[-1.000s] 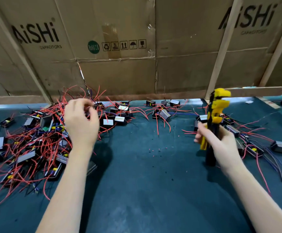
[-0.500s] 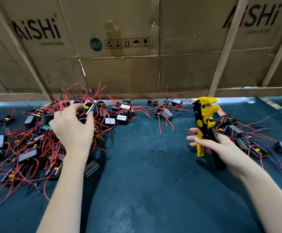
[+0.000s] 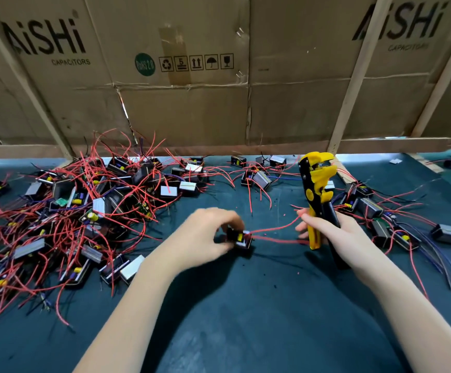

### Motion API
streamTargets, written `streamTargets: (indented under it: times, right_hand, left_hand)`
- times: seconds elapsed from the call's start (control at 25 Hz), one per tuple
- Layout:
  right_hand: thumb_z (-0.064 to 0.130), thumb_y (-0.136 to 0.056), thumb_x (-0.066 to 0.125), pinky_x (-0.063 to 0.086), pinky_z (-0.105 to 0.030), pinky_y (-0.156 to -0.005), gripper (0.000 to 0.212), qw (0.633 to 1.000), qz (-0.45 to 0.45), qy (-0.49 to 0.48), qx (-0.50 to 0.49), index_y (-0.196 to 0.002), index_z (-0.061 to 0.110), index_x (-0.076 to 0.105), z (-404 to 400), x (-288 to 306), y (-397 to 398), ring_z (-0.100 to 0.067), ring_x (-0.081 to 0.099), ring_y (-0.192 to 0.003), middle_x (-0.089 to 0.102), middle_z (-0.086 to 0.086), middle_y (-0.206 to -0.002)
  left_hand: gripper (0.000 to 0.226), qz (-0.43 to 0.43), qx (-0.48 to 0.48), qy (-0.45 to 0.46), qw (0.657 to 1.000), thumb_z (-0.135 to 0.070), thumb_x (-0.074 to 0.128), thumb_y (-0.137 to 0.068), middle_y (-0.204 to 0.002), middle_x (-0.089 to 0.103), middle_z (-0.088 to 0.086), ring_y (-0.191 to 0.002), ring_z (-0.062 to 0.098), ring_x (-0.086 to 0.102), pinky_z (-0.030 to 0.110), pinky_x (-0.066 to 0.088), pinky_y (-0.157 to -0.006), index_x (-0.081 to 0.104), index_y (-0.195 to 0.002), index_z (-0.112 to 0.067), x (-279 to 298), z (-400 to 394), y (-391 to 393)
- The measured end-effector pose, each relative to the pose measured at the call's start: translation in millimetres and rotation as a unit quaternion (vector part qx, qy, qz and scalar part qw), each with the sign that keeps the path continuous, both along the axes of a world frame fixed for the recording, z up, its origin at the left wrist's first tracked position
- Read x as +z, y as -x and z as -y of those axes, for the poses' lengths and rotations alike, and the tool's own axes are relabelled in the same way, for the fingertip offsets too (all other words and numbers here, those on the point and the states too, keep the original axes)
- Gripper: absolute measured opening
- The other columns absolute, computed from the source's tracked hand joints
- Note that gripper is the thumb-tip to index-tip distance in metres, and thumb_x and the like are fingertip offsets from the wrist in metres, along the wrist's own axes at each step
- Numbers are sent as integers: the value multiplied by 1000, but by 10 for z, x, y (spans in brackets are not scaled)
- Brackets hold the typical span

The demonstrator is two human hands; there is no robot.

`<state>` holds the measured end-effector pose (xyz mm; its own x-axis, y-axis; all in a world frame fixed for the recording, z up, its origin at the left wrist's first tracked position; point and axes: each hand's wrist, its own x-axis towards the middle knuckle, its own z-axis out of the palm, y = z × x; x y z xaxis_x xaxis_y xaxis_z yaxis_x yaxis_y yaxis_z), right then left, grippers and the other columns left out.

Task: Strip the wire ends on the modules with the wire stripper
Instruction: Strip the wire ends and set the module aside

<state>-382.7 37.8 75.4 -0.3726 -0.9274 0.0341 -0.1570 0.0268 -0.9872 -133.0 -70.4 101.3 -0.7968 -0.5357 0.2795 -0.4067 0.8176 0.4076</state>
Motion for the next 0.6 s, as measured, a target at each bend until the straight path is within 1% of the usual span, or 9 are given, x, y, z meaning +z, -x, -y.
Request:
streamTargets:
  times: [0.08,0.2,0.24,0.32,0.36,0.4,0.44,0.52,0.6]
  right_hand:
    - [36,-87,66,54,-39,-83,25,1000,-4,-4,-3,-101,15,70,7,-9,8,-21,72,-83,74,-6,-91]
    - [35,-89,66,54,-36,-80,25,1000,-1,0,-11,-101,13,69,12,-6,7,-22,72,-82,74,-8,-90]
    - [34,-89,66,53,-35,-78,25,1000,1,1,-13,-101,13,69,13,-6,9,-22,72,-81,74,-9,-90]
    - [34,-89,66,53,-34,-76,25,1000,6,0,-17,-101,12,69,17,-10,16,-23,72,-81,74,-10,-91]
    - [33,-89,66,53,-34,-75,25,1000,9,0,-19,-101,12,69,17,-10,18,-23,73,-81,74,-11,-91]
    - [33,-89,66,52,-33,-74,24,1000,10,0,-20,-101,12,69,19,-10,19,-23,73,-81,74,-11,-91]
    - [33,-89,66,52,-33,-73,24,1000,11,0,-21,-101,12,69,20,-13,19,-23,73,-81,74,-11,-91]
    - [33,-89,66,52,-32,-73,24,1000,11,2,-22,-101,12,69,31,-25,18,-23,73,-81,74,-11,-90]
    - [32,-89,66,52,-32,-73,23,1000,10,2,-21,-100,13,69,30,-30,21,-23,73,-80,74,-11,-90]
  left_hand:
    - [39,63,12,-17,998,-7,66,-80,-112,66,-5,-106,13,54,30,40,-97,65,-118,-19,-67,3,9]
    - [42,20,25,-27,999,-8,64,-81,-114,62,-7,-107,10,49,23,36,-98,62,-121,-20,-44,-4,14]
    - [35,-21,35,-10,999,-9,65,-81,-105,63,-7,-99,10,50,25,39,-94,65,-114,-20,-23,-14,15]
    - [4,-93,102,34,990,-23,66,-83,-75,62,-6,-74,9,51,35,48,-78,68,-86,-20,20,-40,27]
    - [24,-101,159,47,981,-35,63,-86,-60,58,-3,-63,12,52,36,50,-69,65,-70,-18,39,-46,34]
    - [47,-62,206,32,976,-48,56,-89,-50,55,1,-55,15,53,35,51,-64,63,-60,-12,35,-26,18]
    - [62,5,242,-24,970,-58,48,-91,-44,56,1,-49,15,56,32,52,-65,64,-54,-10,51,-26,-2]
    - [76,118,292,-141,939,-69,37,-92,-41,60,-2,-40,8,56,29,54,-72,68,-47,-16,30,-8,-36]
    - [74,96,348,-172,917,-73,43,-87,-42,62,-4,-45,7,58,27,52,-68,69,-46,-18,-19,33,-43]
